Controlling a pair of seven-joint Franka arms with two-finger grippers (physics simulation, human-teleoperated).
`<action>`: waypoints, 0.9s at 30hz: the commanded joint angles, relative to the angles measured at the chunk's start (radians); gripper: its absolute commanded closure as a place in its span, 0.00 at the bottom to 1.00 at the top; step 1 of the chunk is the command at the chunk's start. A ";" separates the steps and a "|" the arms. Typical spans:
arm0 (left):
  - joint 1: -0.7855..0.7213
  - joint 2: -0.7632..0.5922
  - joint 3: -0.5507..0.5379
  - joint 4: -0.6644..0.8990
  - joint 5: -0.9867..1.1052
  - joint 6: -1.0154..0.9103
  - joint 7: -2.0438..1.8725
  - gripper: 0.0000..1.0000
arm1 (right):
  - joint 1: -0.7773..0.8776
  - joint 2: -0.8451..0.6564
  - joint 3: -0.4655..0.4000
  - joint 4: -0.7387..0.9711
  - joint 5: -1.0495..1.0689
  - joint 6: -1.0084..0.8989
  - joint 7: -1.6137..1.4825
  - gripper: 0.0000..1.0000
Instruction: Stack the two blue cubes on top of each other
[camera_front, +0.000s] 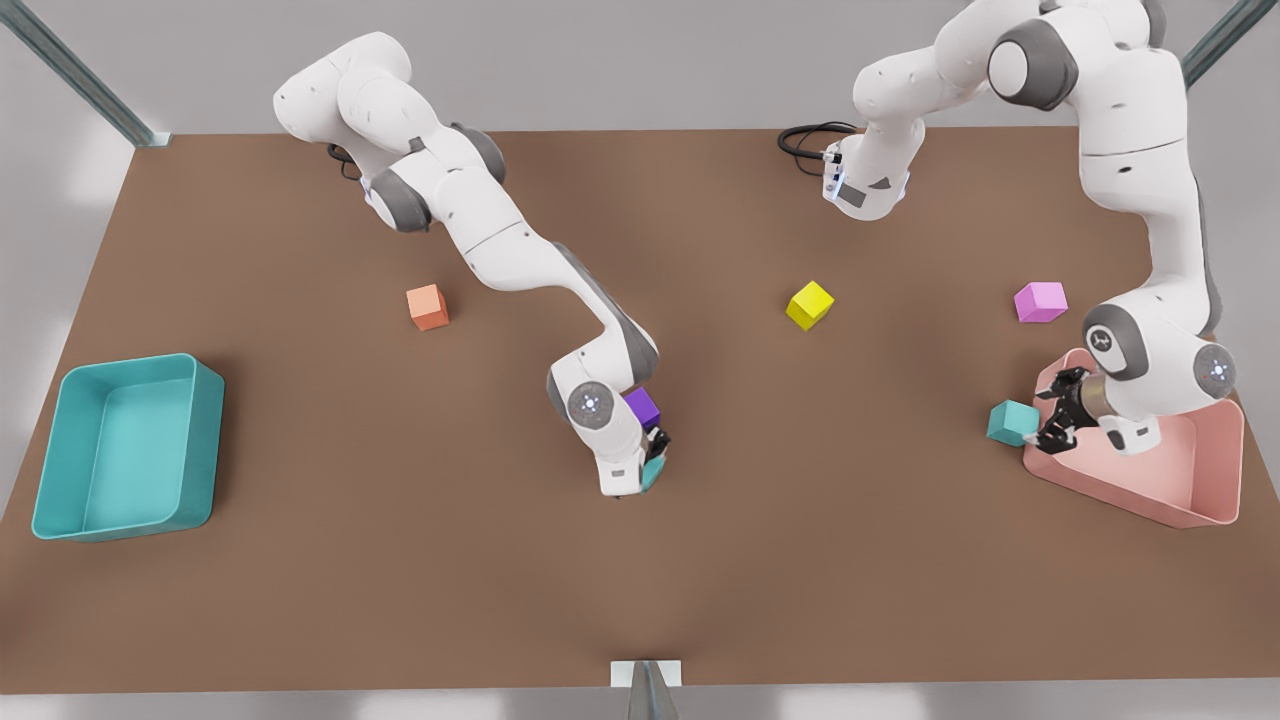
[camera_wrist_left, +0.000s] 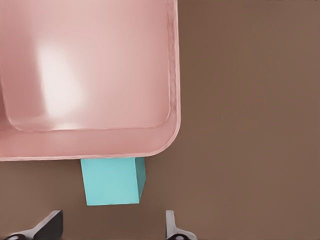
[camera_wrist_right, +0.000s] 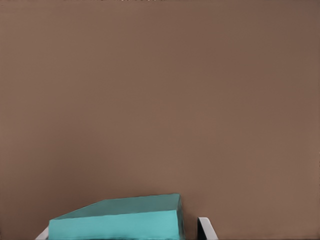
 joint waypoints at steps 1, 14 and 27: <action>0.000 0.002 0.000 -0.016 -0.004 0.095 -0.437 0.00 | 0.000 -0.002 0.000 0.001 0.003 0.002 0.321 0.00; 0.009 0.057 0.000 -0.025 -0.002 0.094 -0.239 0.00 | -0.270 -0.512 -0.034 -0.002 0.000 -0.811 0.318 0.00; 0.028 0.082 0.008 -0.042 0.013 0.084 -0.220 0.00 | -0.570 -1.171 -0.043 -0.451 -0.385 -1.092 0.333 0.00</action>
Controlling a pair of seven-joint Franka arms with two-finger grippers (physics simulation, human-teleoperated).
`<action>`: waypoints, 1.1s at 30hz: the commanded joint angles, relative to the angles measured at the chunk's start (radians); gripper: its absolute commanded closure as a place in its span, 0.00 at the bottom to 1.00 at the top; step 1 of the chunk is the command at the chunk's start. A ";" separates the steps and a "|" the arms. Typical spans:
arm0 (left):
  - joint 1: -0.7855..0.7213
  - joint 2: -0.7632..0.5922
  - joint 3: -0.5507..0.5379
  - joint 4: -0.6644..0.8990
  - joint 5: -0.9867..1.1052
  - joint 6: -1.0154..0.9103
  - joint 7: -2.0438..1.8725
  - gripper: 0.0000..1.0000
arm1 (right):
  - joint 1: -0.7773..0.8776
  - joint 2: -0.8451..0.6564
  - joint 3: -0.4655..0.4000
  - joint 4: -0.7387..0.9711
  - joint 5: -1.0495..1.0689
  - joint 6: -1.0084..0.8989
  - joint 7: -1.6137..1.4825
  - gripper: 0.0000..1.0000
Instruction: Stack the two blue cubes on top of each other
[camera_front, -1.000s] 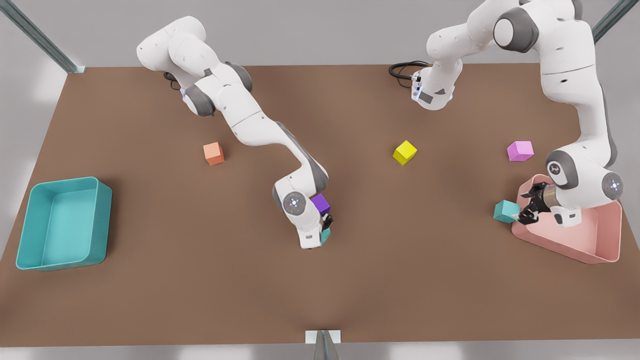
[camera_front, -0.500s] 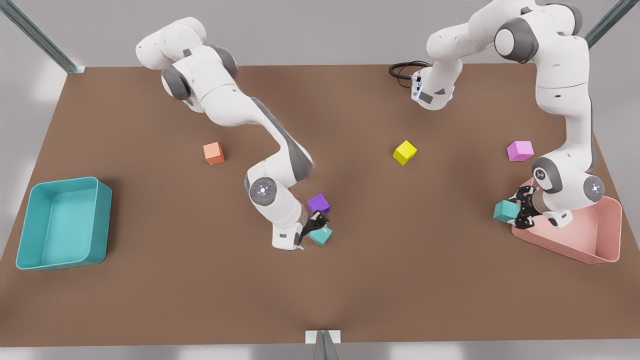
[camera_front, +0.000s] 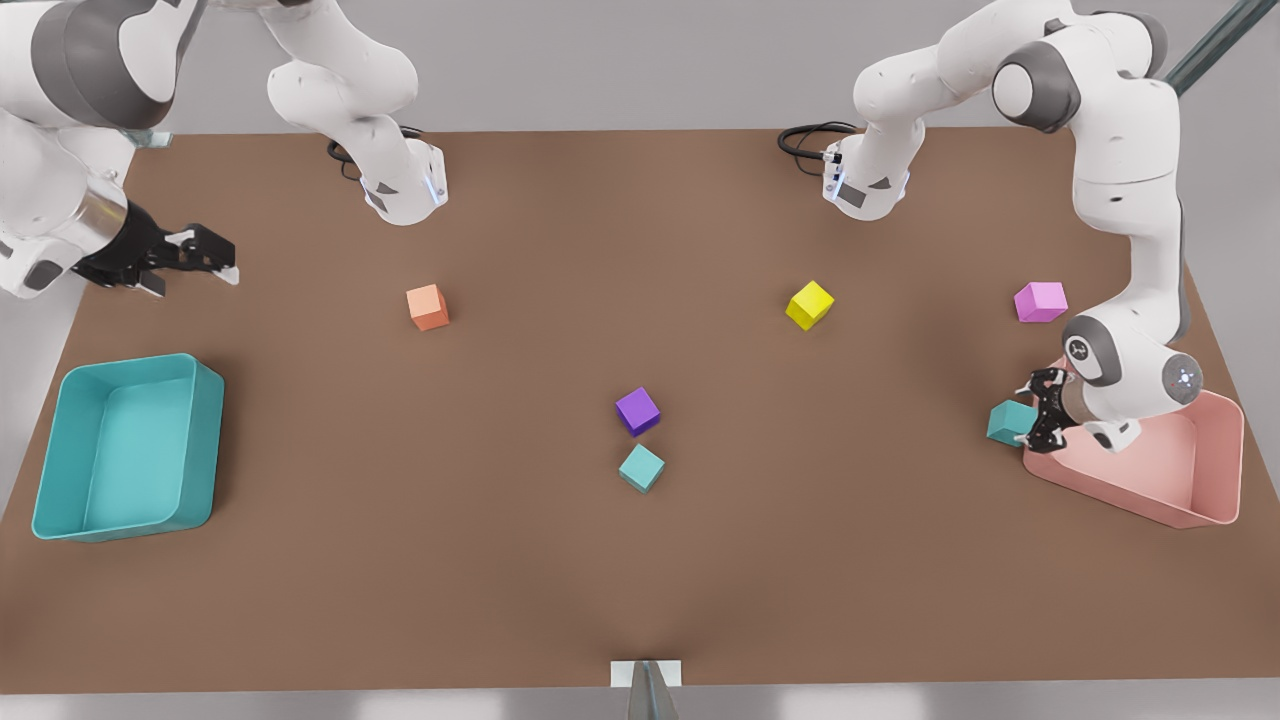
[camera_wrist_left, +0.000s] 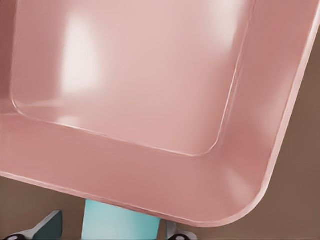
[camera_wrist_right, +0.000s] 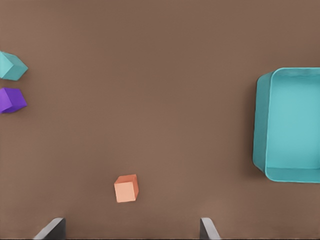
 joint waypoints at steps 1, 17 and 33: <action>0.002 0.005 0.003 0.000 0.002 -0.002 -0.021 0.00 | -0.044 0.001 0.023 -0.042 -0.049 -0.017 0.190 0.00; -0.005 0.051 0.003 0.000 0.001 0.040 -0.017 0.49 | -0.072 0.082 0.027 -0.037 -0.044 -0.017 0.181 0.00; -0.842 0.240 -0.132 0.758 0.007 -0.375 -0.409 0.52 | -0.072 0.086 0.027 -0.038 -0.044 -0.013 0.179 0.00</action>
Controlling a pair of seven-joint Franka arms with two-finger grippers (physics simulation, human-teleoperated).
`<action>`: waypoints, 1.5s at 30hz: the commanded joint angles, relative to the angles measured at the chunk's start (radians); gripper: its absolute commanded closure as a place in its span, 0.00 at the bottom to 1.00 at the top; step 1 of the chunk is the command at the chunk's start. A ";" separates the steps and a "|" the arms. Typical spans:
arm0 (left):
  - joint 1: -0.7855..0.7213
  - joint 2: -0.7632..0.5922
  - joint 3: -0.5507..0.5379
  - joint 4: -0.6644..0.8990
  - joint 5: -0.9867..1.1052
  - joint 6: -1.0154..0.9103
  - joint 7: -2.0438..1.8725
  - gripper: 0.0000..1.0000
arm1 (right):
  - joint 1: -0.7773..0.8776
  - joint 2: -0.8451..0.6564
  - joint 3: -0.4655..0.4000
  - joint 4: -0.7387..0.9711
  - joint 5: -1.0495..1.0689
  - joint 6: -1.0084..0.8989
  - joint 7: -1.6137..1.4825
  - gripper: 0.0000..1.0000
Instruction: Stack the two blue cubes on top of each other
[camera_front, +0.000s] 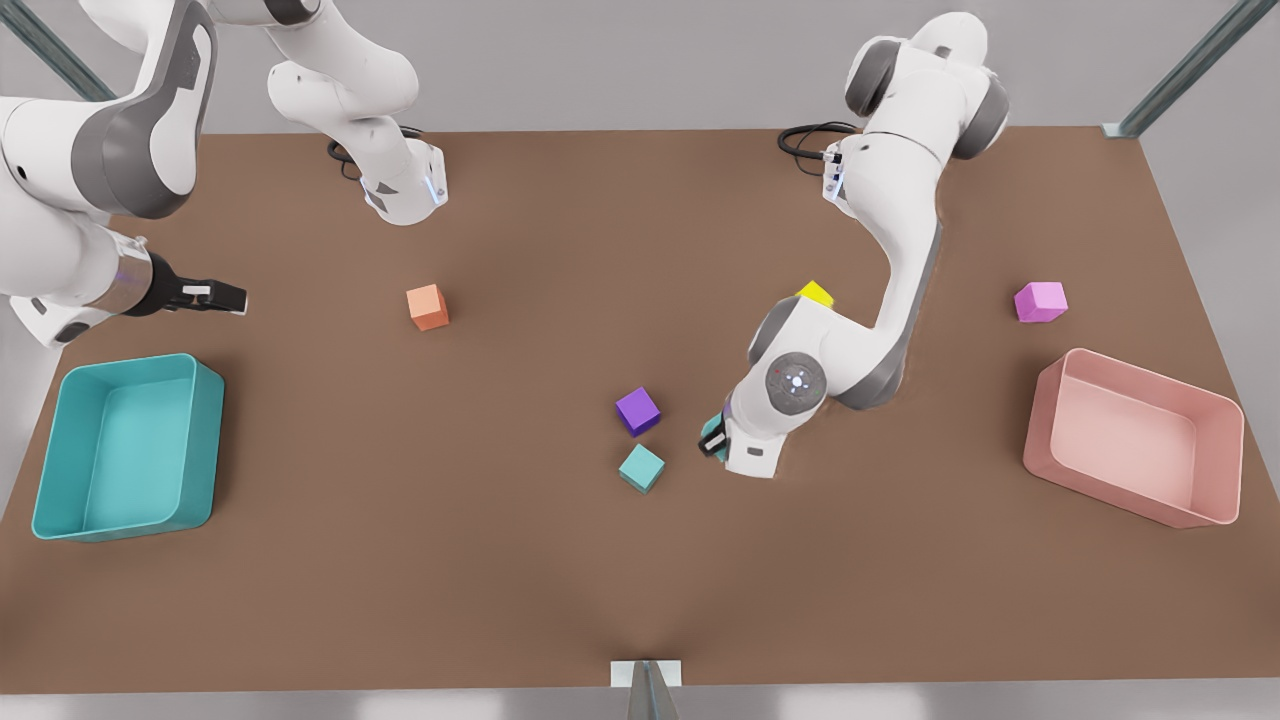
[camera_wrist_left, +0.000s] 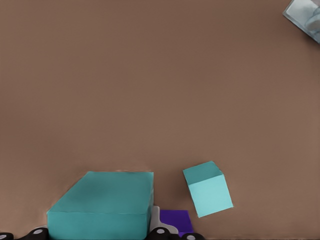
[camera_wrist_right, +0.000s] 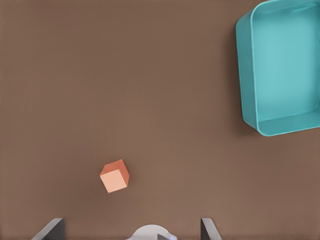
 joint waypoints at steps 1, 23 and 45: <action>-0.068 0.081 0.003 0.061 0.045 0.092 -0.259 0.52 | 0.002 0.000 -0.001 0.000 0.000 0.001 0.028 0.00; -0.120 0.314 0.000 0.267 0.031 0.233 -0.276 0.00 | 0.002 0.015 0.007 -0.001 0.003 0.001 0.028 0.00; -0.061 0.109 -0.028 0.299 -0.004 -0.458 -0.221 0.00 | 0.002 0.023 0.008 -0.003 0.007 0.000 0.028 0.00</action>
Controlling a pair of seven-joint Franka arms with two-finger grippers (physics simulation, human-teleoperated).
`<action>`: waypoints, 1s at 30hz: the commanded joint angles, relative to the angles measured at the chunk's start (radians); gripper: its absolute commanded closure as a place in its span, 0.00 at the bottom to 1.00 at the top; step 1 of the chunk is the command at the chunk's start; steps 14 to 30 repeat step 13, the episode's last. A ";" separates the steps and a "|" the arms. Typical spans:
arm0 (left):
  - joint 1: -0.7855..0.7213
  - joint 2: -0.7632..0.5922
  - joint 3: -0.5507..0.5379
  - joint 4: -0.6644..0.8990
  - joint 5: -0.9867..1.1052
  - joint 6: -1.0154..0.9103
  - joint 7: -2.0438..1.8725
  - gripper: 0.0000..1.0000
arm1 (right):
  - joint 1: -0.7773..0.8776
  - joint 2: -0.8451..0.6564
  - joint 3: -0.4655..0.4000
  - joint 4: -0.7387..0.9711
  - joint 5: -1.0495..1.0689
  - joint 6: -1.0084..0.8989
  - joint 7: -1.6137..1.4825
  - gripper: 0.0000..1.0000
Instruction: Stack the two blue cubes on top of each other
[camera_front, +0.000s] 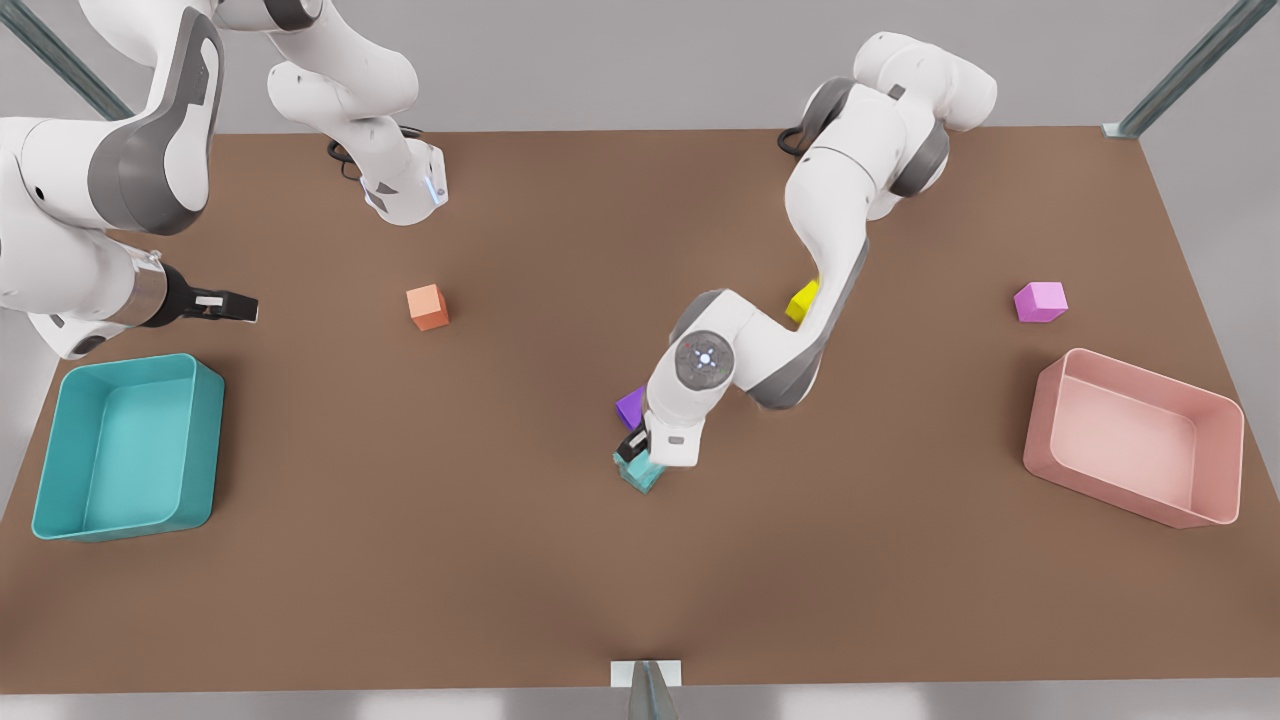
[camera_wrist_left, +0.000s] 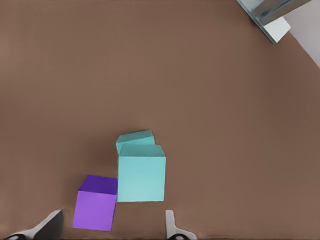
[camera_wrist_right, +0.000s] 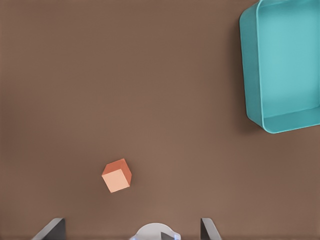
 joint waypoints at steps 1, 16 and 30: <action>0.097 -0.121 -0.001 0.001 0.007 -0.560 0.351 0.00 | 0.000 -0.001 -0.001 0.000 0.001 -0.001 0.003 0.00; 0.475 -0.576 -0.099 -0.347 0.206 -0.599 1.434 0.00 | -0.011 -0.050 0.018 -0.035 -0.010 0.062 0.003 0.00; 0.475 -0.576 -0.099 -0.347 0.206 -0.599 1.434 0.00 | -0.011 -0.050 0.018 -0.035 -0.010 0.062 0.003 0.00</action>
